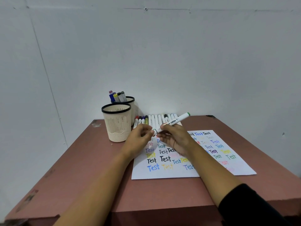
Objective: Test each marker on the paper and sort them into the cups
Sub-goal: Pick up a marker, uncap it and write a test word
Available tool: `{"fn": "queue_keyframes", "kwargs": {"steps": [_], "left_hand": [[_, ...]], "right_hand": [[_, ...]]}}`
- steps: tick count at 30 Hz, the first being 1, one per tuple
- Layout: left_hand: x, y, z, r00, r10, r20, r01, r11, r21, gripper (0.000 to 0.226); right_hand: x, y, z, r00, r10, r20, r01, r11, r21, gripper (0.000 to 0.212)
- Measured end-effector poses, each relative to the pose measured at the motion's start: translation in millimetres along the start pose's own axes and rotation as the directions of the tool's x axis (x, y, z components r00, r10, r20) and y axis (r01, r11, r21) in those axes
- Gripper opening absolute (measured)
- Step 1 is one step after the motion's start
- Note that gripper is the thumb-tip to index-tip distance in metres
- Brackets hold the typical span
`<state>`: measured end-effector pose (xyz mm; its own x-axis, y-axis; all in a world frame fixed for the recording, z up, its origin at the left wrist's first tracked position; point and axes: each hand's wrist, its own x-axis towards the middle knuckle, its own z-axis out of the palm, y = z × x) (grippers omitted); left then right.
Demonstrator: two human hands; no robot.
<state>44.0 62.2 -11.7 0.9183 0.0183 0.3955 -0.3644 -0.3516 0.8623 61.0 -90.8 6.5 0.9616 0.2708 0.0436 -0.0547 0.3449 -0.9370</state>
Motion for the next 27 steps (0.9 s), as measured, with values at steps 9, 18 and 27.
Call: {"fn": "queue_keyframes", "kwargs": {"steps": [9, 18, 27], "left_hand": [[-4.7, 6.4, 2.4, 0.996, -0.043, -0.074, 0.032, 0.990, -0.138, 0.012], [-7.2, 7.1, 7.2, 0.994, 0.047, -0.103, -0.054, 0.996, -0.064, 0.013], [-2.0, 16.9, 12.5, 0.979, -0.117, -0.166, 0.056, 0.942, -0.331, 0.006]], "right_hand": [[1.8, 3.4, -0.9, 0.997, 0.018, 0.072, -0.027, 0.992, 0.125, 0.007], [2.6, 4.9, -3.0, 0.994, 0.049, 0.093, -0.063, 0.987, 0.149, 0.011], [5.8, 3.5, 2.4, 0.998, 0.024, 0.067, -0.036, 0.981, 0.189, 0.011]]}}
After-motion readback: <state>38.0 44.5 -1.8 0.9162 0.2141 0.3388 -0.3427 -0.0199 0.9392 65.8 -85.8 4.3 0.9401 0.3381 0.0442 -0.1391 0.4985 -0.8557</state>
